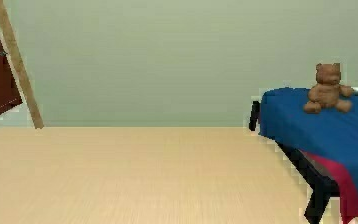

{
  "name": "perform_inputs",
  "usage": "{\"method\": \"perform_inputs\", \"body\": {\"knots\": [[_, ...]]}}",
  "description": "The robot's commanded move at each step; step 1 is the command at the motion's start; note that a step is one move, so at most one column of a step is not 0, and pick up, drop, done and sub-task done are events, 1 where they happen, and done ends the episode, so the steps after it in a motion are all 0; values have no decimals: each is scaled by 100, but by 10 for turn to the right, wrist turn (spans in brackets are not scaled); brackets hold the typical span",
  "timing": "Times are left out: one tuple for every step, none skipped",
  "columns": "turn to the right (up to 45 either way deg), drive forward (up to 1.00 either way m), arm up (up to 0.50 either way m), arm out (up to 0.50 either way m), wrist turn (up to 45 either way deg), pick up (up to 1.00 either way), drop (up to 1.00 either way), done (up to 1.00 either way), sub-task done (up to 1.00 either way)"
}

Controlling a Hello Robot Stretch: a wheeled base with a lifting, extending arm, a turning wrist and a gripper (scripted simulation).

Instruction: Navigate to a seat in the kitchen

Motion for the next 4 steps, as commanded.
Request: {"method": "perform_inputs", "body": {"knots": [[-450, 0, 0, 0, 0, 0, 0, 0, 0], [-30, 0, 0, 0, 0, 0, 0, 0, 0], [0, 100, 0, 0, 0, 0, 0, 0, 0], [-30, 0, 0, 0, 0, 0, 0, 0, 0]]}}
